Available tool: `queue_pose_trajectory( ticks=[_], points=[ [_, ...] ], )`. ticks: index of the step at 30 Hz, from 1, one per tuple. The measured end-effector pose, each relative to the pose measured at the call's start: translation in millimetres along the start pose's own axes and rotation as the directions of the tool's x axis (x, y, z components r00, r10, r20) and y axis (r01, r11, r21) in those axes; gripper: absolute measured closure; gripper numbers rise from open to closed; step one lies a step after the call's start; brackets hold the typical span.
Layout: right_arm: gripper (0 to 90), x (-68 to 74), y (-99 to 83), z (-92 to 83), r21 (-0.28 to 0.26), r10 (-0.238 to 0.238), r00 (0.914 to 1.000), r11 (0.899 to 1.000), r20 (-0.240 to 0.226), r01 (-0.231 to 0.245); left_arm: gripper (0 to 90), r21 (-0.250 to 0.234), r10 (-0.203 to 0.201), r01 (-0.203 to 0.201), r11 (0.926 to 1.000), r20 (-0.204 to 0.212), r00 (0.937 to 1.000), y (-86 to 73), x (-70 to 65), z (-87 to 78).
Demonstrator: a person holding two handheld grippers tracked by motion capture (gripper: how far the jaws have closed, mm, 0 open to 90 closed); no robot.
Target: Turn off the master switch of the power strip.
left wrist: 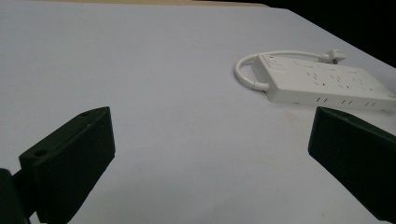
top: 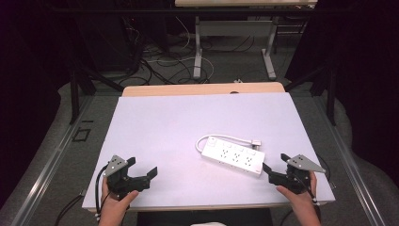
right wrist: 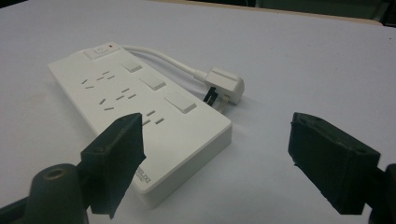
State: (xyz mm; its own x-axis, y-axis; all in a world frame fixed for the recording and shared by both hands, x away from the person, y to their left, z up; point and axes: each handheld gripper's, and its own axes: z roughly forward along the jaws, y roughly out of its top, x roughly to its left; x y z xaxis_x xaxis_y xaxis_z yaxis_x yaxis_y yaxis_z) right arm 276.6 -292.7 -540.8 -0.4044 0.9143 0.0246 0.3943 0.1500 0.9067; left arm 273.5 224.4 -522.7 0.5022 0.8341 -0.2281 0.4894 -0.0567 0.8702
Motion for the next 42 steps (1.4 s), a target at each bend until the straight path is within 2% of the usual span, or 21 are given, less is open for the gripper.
queue_pose_trajectory(
  ticks=[1, 3, 5, 8, 9, 11, 13, 17, 21, 22, 23, 24, 27, 30, 32, 34, 40, 42],
  points=[
    [20.9, 1.0, 0.4, -1.7, 0.004, -0.003, 1.0, 1.0, -0.004, 0.003, 0.6, 0.011, 0.02, -0.02, 0.9997, -0.002, 0.9998, 0.6, 0.7, 0.8],
    [22.8, 2.1, 2.0, -2.8, -0.021, -0.039, 0.9992, 0.999, -0.007, 0.039, 0.7, 0.017, 0.031, -0.031, 0.9994, -0.01, 0.9995, 0.9, 0.5, 3.9],
    [24.6, 4.4, 4.0, -4.1, -0.027, -0.051, 0.9987, 0.998, 0.002, 0.051, 1.1, 0.016, 0.029, -0.029, 0.9995, -0.015, 0.9995, 1.0, 0.4, 4.8],
    [25.9, 6.3, 3.8, -3.2, -0.037, -0.056, 0.9984, 0.998, -0.001, 0.056, 2.6, 0.02, 0.038, -0.037, 0.9991, -0.016, 0.9992, 1.0, 0.3, 6.2],
    [29.2, 7.6, 3.1, -2.4, -0.036, -0.075, 0.997, 0.997, -0.015, 0.075, 2.7, 0.02, 0.038, -0.038, 0.9991, -0.015, 0.9992, 0.9, -0.2, 6.6],
    [28.8, 8.9, 3.1, -1.4, -0.047, -0.083, 0.9965, 0.996, -0.01, 0.082, 2.7, 0.022, 0.041, -0.04, 0.9989, -0.012, 0.9991, -0.1, -2.1, 6.1],
    [26.6, 8.2, 3.9, -0.3, -0.023, -0.083, 0.9965, 0.996, -0.011, 0.082, 3.0, 0.019, 0.046, -0.046, 0.9987, -0.013, 0.9988, -0.8, -3.7, 5.6],
    [27.2, 9.4, 5.4, 2.2, -0.032, -0.052, 0.9985, 0.998, -0.019, 0.051, 6.5, 0.018, 0.051, -0.051, 0.9985, -0.018, 0.9985, -1.0, -4.2, 6.0],
    [31.8, 13.4, 9.8, 3.9, -0.031, -0.082, 0.9962, 0.996, -0.029, 0.081, 6.5, 0.024, 0.065, -0.065, 0.9976, -0.024, 0.9976, -1.7, -3.1, 6.0],
    [32.4, 15.4, 10.9, 5.4, -0.04, -0.108, 0.9938, 0.993, -0.024, 0.107, 6.5, 0.026, 0.056, -0.055, 0.9981, -0.019, 0.9983, -2.0, -3.6, 5.9],
    [32.4, 15.4, 10.9, 5.4, -0.04, -0.108, 0.9938, 0.993, -0.024, 0.107, 6.5, 0.021, 0.05, -0.049, 0.9986, -0.019, 0.9986, -2.2, -3.7, 6.0],
    [33.9, 17.6, 11.6, 6.8, -0.042, -0.105, 0.9934, 0.994, -0.045, 0.103, 6.5, 0.021, 0.052, -0.052, 0.9984, -0.017, 0.9985, -2.3, -3.4, 5.8],
    [34.8, 20.2, 11.9, 7.4, -0.04, -0.106, 0.9933, 0.994, -0.046, 0.104, 6.5, 0.02, 0.053, -0.053, 0.9984, -0.018, 0.9984, -2.4, -3.2, 5.0],
    [36.3, 22.8, 13.9, 10.9, -0.031, -0.109, 0.9918, 0.994, -0.067, 0.107, 6.5, 0.014, 0.05, -0.05, 0.9987, -0.02, 0.9985, -2.5, -3.8, 4.4],
    [36.3, 25.7, 17.0, 11.7, -0.005, -0.09, 0.9934, 0.996, -0.072, 0.09, 6.4, 0.014, 0.054, -0.053, 0.9985, -0.019, 0.9984, -2.6, -4.5, 4.0],
    [36.6, 28.6, 20.9, 13.7, 0.002, -0.094, 0.9923, 0.996, -0.081, 0.094, 6.5, 0.021, 0.065, -0.065, 0.9977, -0.022, 0.9976, -2.9, -4.6, 3.8],
    [36.6, 30.5, 24.8, 18.2, 0.022, -0.113, 0.9882, 0.993, -0.104, 0.116, 6.5, 0.013, 0.057, -0.056, 0.9983, -0.029, 0.998, -4.1, -4.9, 4.6],
    [36.5, 31.4, 25.8, 20.1, 0.024, -0.106, 0.9891, 0.994, -0.102, 0.109, 6.5, 0.012, 0.053, -0.053, 0.9985, -0.031, 0.9981, -4.3, -4.9, 4.7]
  ],
)
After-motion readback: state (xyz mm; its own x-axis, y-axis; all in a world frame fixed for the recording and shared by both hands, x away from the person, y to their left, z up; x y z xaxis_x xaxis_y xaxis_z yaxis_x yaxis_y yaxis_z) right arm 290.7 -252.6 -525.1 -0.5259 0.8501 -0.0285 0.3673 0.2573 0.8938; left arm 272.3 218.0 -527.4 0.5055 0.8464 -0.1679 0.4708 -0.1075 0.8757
